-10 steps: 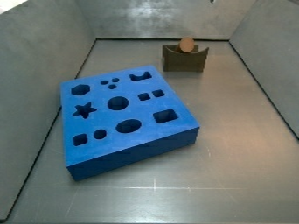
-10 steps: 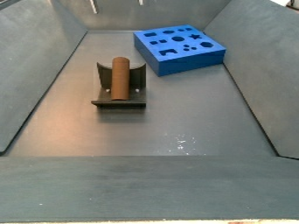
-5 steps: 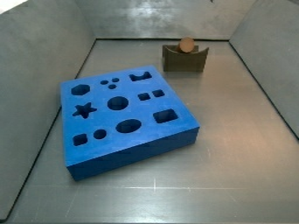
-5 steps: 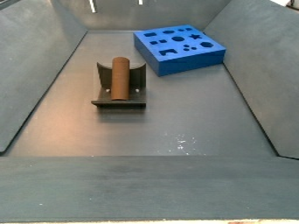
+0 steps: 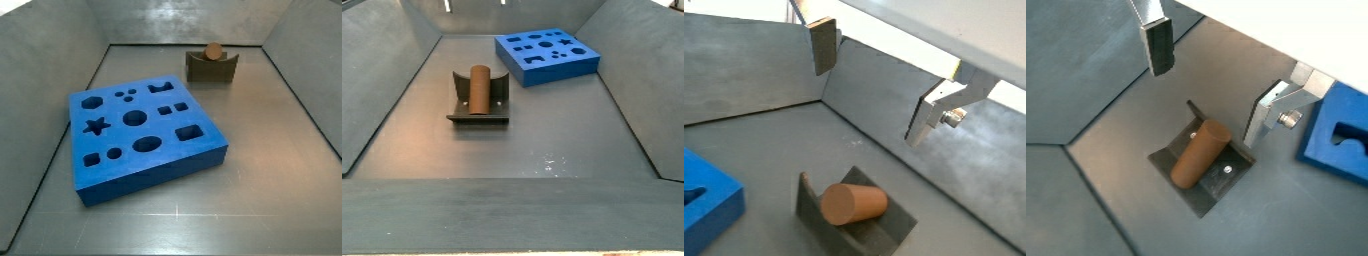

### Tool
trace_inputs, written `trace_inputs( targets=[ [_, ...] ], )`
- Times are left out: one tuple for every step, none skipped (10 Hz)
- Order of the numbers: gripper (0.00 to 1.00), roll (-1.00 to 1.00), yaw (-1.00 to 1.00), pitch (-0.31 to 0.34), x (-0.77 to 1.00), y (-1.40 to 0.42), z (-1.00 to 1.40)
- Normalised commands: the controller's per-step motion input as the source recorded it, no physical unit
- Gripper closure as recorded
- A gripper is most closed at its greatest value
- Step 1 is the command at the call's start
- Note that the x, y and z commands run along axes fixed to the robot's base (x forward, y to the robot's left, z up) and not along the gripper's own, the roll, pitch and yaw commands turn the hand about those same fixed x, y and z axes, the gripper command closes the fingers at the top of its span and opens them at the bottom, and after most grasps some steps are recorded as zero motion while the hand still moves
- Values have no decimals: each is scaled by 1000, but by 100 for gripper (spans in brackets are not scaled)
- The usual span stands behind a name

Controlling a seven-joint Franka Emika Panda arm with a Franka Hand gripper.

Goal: Pick up the round object. Move up. Place the round object on the fixture. Regrasp the round object. Move to above the board. Insert the round object.
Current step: Regrasp the round object.

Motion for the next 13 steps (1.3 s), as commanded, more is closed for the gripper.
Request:
trace_inputs(
  targets=[
    [0, 1000, 23, -4, 24, -25, -2],
    [0, 1000, 24, 5, 30, -25, -2],
    [0, 1000, 26, 18, 32, -33, -4],
    [0, 1000, 27, 24, 37, -31, -5],
    [0, 1000, 34, 46, 47, -32, -12],
    [0, 1000, 37, 57, 50, -32, -14],
    [0, 1000, 47, 84, 58, -33, -12],
    [0, 1000, 58, 107, 65, -35, -5],
    [0, 1000, 71, 137, 71, -41, -10],
    [0, 1000, 94, 173, 78, -38, -13],
    [0, 1000, 130, 230, 91, -42, -15],
    [0, 931, 130, 264, 99, -50, -19],
    [0, 670, 157, 246, 97, -47, -16]
  ],
)
